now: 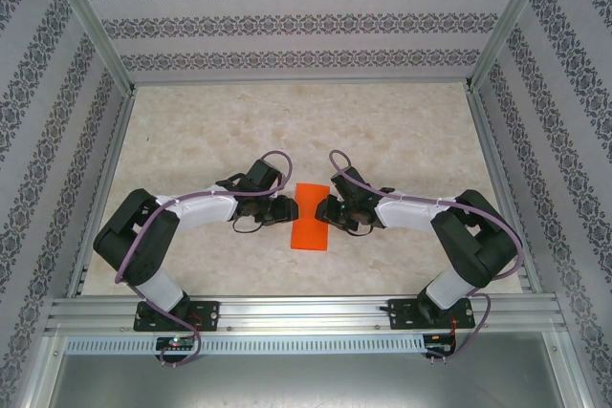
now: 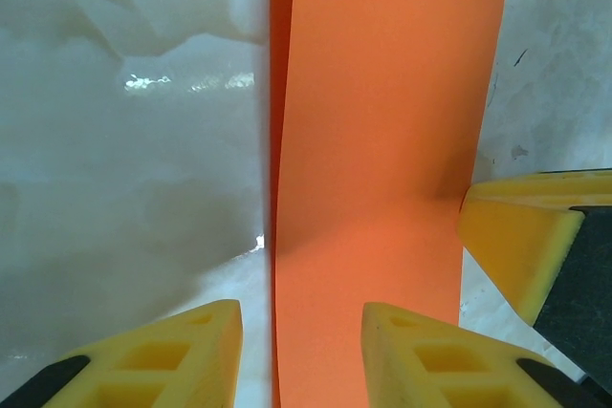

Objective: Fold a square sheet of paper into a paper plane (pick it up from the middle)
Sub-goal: Fold the triangle a second time at the center of the table.

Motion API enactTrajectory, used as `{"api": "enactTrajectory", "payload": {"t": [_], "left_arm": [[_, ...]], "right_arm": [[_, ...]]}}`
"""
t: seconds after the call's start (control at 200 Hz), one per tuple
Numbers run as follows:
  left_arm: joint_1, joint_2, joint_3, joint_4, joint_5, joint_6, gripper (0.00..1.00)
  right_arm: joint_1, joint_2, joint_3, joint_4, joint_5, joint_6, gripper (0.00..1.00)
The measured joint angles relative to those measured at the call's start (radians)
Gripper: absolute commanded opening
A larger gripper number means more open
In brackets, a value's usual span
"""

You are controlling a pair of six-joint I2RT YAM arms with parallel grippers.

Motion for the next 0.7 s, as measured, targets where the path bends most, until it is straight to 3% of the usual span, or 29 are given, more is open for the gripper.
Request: {"api": "enactTrajectory", "payload": {"t": [0.704], "left_arm": [[0.0, 0.068, -0.003, 0.064, 0.113, -0.061, 0.41]], "right_arm": [[-0.006, -0.005, -0.039, 0.076, -0.01, 0.024, 0.36]]}}
